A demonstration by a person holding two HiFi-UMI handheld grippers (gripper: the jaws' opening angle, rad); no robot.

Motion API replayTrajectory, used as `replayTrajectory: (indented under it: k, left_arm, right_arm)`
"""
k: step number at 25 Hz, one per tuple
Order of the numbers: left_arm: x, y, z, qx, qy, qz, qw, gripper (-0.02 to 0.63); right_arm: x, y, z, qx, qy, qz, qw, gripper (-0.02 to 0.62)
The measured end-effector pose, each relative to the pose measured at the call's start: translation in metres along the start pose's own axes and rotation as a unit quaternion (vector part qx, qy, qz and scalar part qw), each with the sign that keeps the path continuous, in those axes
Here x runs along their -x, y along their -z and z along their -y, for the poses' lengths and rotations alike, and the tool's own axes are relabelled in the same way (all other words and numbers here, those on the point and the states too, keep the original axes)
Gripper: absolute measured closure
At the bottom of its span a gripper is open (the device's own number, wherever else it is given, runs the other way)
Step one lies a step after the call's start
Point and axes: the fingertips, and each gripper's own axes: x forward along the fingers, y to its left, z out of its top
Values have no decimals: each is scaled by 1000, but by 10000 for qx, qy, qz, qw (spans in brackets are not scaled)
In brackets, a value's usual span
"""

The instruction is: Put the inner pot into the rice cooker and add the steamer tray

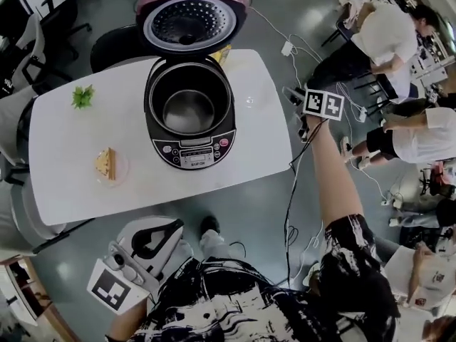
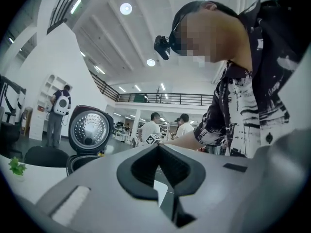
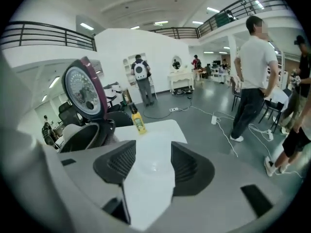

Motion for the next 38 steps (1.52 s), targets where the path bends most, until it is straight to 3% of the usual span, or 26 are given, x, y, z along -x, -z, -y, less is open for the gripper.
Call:
replayTrajectory:
  k: [10, 19, 26, 29, 32, 38]
  left_arm:
    - [-35, 28, 9, 23, -143, -347, 9993, 601]
    - [-33, 50, -8, 133, -412, -526, 9977, 601]
    - [-31, 55, -14, 160, -517, -573, 9969, 601]
    - [-29, 57, -16, 157, -542, -565, 9968, 601]
    - [-28, 57, -18, 162, -540, -568, 9968, 601]
    - [-28, 47, -17, 129, -427, -474, 9979, 601]
  right_arm:
    - [-113, 84, 63, -654, 553, -1073, 9905, 364]
    - [-159, 125, 86, -1158, 1037, -1537, 9758, 368]
    - [-171, 138, 88, -728, 1390, -1761, 9718, 483]
    - [-171, 137, 91, -851, 1506, -1787, 9686, 501]
    - [-165, 142, 95, -970, 1588, -1949, 9630, 590]
    - [-144, 140, 99, -1180, 1511, -1974, 9614, 594]
